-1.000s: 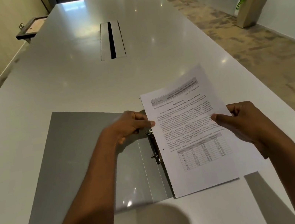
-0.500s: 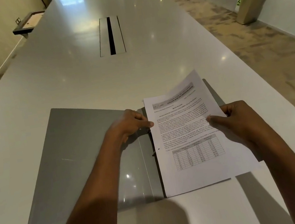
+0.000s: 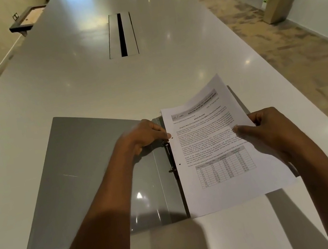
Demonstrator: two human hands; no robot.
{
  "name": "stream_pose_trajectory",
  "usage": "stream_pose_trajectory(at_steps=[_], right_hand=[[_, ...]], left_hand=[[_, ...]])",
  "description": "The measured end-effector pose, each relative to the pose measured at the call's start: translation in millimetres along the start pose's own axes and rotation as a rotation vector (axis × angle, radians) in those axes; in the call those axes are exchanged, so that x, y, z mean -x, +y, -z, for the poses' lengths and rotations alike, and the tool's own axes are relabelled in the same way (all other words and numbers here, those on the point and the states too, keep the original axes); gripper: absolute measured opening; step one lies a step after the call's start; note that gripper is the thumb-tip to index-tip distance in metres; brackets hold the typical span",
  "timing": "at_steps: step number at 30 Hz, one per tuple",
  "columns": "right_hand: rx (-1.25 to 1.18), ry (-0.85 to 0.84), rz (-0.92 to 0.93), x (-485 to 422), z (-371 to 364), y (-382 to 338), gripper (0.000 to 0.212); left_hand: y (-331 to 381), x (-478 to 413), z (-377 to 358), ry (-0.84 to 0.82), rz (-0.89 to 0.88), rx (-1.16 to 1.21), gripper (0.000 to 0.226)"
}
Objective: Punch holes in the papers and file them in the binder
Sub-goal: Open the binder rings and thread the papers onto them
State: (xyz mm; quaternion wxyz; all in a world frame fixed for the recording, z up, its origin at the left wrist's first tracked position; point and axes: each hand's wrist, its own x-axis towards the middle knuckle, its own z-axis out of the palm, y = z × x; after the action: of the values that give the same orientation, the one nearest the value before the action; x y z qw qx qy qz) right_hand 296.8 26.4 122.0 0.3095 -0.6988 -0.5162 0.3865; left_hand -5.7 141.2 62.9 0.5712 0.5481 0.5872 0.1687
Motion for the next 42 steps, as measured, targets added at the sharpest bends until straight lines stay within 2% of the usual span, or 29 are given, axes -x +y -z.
stream_pose_trajectory(at_steps=[3, 8, 13, 19, 28, 33, 38, 42], right_hand=[[-0.015, -0.011, 0.002, -1, 0, -2, 0.009], [-0.042, -0.036, 0.006, -4, 1, -1, 0.012], [-0.084, -0.021, 0.019, -6, -2, 0, 0.009], [-0.095, -0.011, -0.014, -5, 2, -2, 0.009], [-0.083, 0.015, -0.022, 6, -1, -3, 0.010], [0.014, 0.020, 0.002, 5, 2, -5, 0.013], [0.021, 0.016, 0.005, 3, 6, -2, 0.014], [-0.050, 0.011, -0.012, 3, 3, 4, 0.015]], left_hand=[[1, 0, 3, -0.033, -0.003, -0.055, 0.005], [0, 1, 7, -0.057, 0.016, -0.100, 0.007], [3, 1, 0, -0.004, 0.012, -0.112, 0.016], [4, 1, -5, 0.009, 0.027, -0.103, 0.008], [2, 6, -6, 0.018, 0.023, -0.083, 0.013], [4, 2, -10, 0.051, 0.024, -0.122, 0.007], [9, 9, -18, 0.115, -0.006, -0.102, 0.010], [5, 20, -29, 0.361, -0.096, -0.015, 0.010]])
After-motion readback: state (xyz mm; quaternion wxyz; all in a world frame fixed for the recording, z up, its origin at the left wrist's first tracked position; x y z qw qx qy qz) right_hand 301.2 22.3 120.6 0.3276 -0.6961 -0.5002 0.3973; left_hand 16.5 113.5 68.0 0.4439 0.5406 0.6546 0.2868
